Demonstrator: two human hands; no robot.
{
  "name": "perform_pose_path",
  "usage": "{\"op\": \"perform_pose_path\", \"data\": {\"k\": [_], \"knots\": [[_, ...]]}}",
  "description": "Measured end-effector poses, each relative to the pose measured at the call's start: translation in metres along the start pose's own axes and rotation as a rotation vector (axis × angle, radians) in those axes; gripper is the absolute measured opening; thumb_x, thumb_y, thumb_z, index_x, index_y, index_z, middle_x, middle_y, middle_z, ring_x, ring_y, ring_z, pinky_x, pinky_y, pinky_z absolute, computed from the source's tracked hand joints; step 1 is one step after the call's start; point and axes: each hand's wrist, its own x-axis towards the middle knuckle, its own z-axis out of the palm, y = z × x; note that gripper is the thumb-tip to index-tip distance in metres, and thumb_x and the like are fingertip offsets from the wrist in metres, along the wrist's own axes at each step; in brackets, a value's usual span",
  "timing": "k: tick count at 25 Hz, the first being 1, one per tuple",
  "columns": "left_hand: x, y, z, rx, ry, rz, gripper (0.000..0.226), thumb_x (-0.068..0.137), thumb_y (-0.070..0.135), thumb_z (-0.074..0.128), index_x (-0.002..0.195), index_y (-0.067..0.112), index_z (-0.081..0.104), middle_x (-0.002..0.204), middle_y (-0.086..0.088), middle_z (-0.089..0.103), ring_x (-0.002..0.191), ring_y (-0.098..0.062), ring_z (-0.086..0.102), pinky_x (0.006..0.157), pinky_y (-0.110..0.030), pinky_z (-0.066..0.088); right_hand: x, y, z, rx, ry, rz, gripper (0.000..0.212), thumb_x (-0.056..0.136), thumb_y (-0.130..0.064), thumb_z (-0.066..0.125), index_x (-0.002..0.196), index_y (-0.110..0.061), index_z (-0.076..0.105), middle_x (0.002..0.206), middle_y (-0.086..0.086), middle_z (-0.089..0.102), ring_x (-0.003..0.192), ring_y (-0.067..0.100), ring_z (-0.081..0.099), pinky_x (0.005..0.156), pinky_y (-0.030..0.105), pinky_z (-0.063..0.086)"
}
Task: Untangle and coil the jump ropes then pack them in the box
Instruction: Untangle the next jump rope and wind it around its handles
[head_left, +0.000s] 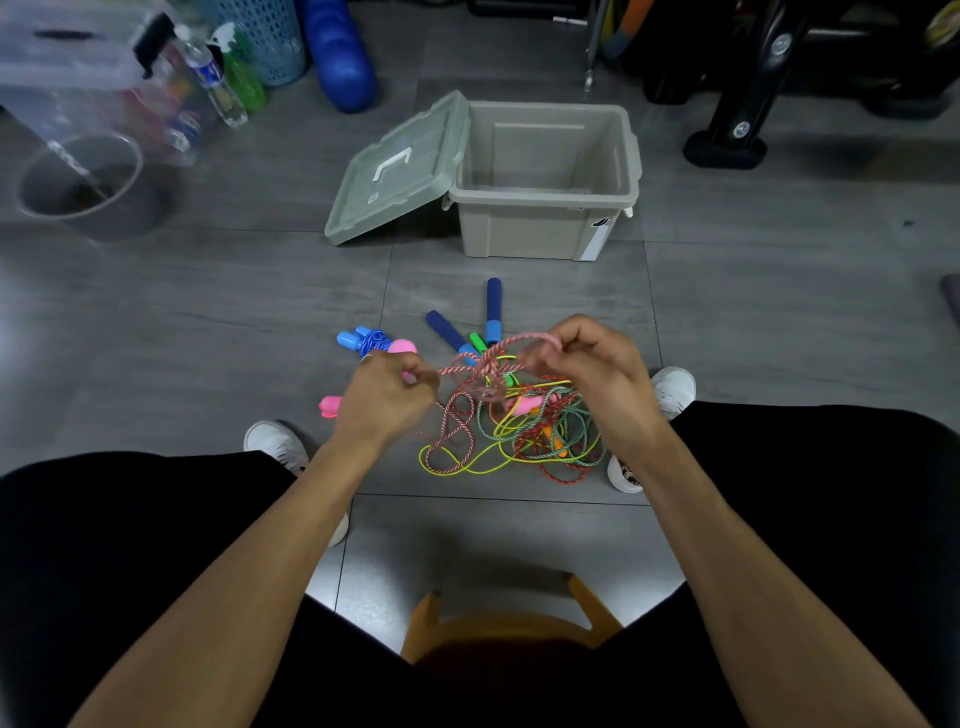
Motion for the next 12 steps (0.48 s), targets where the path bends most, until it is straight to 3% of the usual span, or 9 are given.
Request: {"op": "perform_pose_path", "data": {"k": [2, 5, 7, 9, 11, 12], "knots": [[0.006, -0.009, -0.001, -0.095, 0.001, -0.071, 0.022, 0.071, 0.037, 0.056, 0.075, 0.02, 0.07, 0.078, -0.009, 0.07, 0.075, -0.027, 0.071, 0.076, -0.044, 0.058, -0.001, -0.003, -0.002, -0.069, -0.053, 0.058, 0.015, 0.088, -0.008, 0.053, 0.073, -0.008, 0.057, 0.063, 0.012, 0.059, 0.074, 0.025, 0.066, 0.076, 0.041, 0.053], [0.011, -0.02, -0.003, -0.167, 0.006, -0.136, 0.029, 0.061, 0.048, 0.054, 0.077, 0.031, 0.071, 0.081, -0.006, 0.073, 0.076, -0.027, 0.072, 0.08, -0.048, 0.057, 0.0, 0.011, -0.007, -0.667, -0.101, 0.09, 0.031, 0.088, -0.039, 0.061, 0.068, -0.015, 0.061, 0.047, 0.0, 0.046, 0.047, 0.01, 0.047, 0.055, 0.029, 0.044], [0.01, -0.018, -0.005, -0.216, -0.01, -0.132, 0.029, 0.06, 0.049, 0.055, 0.076, 0.032, 0.072, 0.081, -0.006, 0.072, 0.078, -0.029, 0.072, 0.08, -0.049, 0.057, -0.001, 0.022, -0.008, -1.009, -0.184, 0.051, 0.04, 0.09, -0.043, 0.056, 0.058, -0.019, 0.059, 0.045, -0.002, 0.04, 0.045, 0.012, 0.039, 0.054, 0.032, 0.043], [0.006, -0.005, -0.006, -0.242, -0.041, -0.073, 0.015, 0.068, 0.042, 0.064, 0.077, 0.035, 0.074, 0.088, 0.0, 0.069, 0.085, -0.028, 0.07, 0.082, -0.049, 0.056, 0.0, 0.032, -0.012, -1.137, -0.235, 0.096, 0.034, 0.087, -0.034, 0.059, 0.056, -0.02, 0.057, 0.058, -0.002, 0.048, 0.055, 0.014, 0.048, 0.057, 0.033, 0.046], [-0.001, 0.01, -0.008, -0.191, -0.086, 0.067, 0.01, 0.081, 0.032, 0.07, 0.083, 0.041, 0.073, 0.097, 0.01, 0.06, 0.09, -0.027, 0.066, 0.085, -0.048, 0.055, 0.002, 0.037, -0.013, -1.161, -0.23, 0.145, 0.012, 0.082, -0.025, 0.062, 0.085, -0.015, 0.068, 0.089, 0.004, 0.058, 0.083, 0.022, 0.058, 0.068, 0.031, 0.047], [-0.004, 0.016, -0.01, -0.155, -0.102, 0.148, 0.016, 0.085, 0.028, 0.07, 0.084, 0.044, 0.072, 0.099, 0.014, 0.055, 0.09, -0.027, 0.065, 0.084, -0.048, 0.055, 0.003, 0.039, -0.012, -1.123, -0.207, 0.136, 0.02, 0.081, -0.023, 0.065, 0.098, -0.015, 0.067, 0.101, 0.005, 0.059, 0.094, 0.022, 0.058, 0.073, 0.031, 0.048]]}}
